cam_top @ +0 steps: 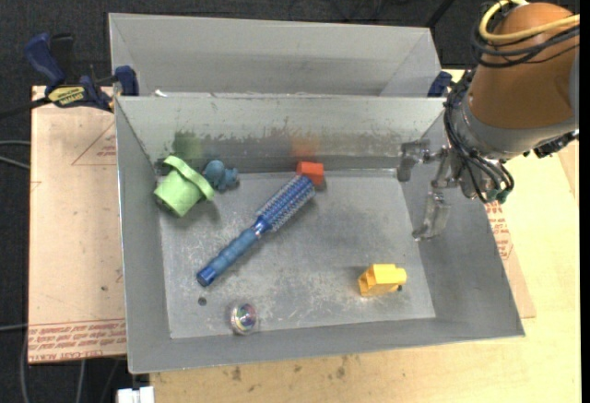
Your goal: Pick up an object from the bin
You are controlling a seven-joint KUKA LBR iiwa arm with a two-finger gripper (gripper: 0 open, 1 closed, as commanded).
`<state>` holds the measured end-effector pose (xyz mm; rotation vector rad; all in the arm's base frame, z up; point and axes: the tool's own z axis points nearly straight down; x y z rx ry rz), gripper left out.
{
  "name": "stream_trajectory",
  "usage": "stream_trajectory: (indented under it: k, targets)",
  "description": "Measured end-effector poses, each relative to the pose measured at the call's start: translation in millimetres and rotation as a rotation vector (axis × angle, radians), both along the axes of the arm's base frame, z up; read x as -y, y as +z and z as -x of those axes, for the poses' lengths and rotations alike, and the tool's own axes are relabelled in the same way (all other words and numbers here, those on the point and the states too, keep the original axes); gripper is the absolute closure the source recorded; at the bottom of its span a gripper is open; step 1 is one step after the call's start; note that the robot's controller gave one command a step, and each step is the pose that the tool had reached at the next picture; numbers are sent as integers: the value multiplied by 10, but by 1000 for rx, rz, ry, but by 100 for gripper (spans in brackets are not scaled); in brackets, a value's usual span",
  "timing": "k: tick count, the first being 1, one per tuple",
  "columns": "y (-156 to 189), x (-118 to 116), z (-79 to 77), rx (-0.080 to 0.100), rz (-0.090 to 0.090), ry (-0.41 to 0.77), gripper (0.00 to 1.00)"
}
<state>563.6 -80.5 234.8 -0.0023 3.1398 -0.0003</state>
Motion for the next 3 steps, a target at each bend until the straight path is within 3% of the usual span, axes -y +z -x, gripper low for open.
stream_trajectory:
  k: [1, 2, 3]
  targets:
    - [-834, -29, 386, -8, -2, -181, 0]
    - [-1415, 118, 530, 4, -3, -379, 0]
    - [-1466, 109, 482, 12, -3, -394, 0]
